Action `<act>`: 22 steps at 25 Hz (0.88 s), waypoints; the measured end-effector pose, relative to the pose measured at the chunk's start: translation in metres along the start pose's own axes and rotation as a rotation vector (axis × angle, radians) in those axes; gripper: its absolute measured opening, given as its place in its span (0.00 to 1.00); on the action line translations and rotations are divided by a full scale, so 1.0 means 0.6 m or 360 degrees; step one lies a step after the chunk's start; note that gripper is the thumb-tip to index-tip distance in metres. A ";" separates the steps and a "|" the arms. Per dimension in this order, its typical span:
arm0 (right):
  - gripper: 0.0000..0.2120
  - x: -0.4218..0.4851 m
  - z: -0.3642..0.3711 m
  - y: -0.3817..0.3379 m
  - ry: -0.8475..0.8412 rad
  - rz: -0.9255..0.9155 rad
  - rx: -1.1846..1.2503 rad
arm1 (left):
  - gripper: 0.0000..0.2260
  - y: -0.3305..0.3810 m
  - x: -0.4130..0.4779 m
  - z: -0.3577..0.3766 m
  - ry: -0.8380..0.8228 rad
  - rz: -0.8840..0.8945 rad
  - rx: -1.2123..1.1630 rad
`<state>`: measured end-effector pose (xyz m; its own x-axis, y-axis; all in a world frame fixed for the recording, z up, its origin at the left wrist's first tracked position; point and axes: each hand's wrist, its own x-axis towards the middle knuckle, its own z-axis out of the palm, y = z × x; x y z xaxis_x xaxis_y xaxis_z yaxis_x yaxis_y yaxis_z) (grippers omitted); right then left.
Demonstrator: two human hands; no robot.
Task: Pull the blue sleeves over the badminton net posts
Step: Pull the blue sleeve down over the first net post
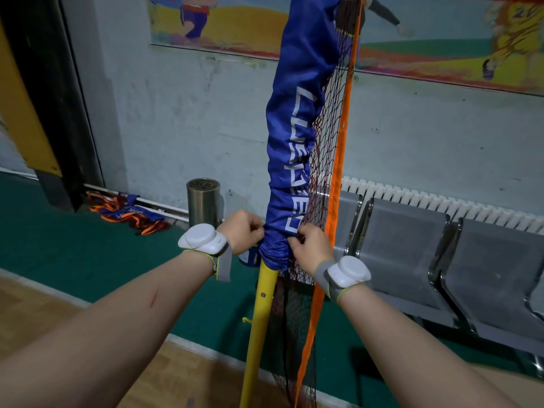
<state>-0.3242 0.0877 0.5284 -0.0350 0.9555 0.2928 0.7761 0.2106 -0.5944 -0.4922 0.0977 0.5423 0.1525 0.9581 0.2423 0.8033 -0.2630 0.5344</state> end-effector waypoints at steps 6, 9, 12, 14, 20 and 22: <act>0.12 -0.009 -0.011 -0.007 -0.0125 0.0021 -0.0039 | 0.10 0.010 -0.004 -0.010 -0.0161 -0.0041 -0.0007; 0.10 -0.013 -0.025 -0.015 -0.0038 0.0001 0.0153 | 0.14 0.028 -0.006 -0.026 0.0029 -0.0114 -0.0300; 0.10 -0.008 -0.034 -0.028 0.0129 -0.0021 0.0308 | 0.12 0.044 -0.001 -0.037 0.0249 -0.0025 -0.0434; 0.10 -0.006 -0.034 -0.035 0.0135 -0.0033 0.0312 | 0.11 0.045 -0.002 -0.038 0.0223 0.0043 -0.0392; 0.18 -0.003 -0.017 -0.020 0.0051 0.0029 0.0093 | 0.10 0.028 -0.011 -0.029 0.0064 0.0108 -0.0218; 0.15 -0.004 -0.009 -0.009 -0.0009 0.0029 0.0113 | 0.11 0.026 -0.012 -0.024 0.0020 0.0076 -0.0217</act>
<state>-0.3251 0.0831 0.5350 -0.0250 0.9604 0.2775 0.7300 0.2072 -0.6513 -0.4891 0.0852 0.5606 0.1806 0.9430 0.2796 0.7095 -0.3218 0.6269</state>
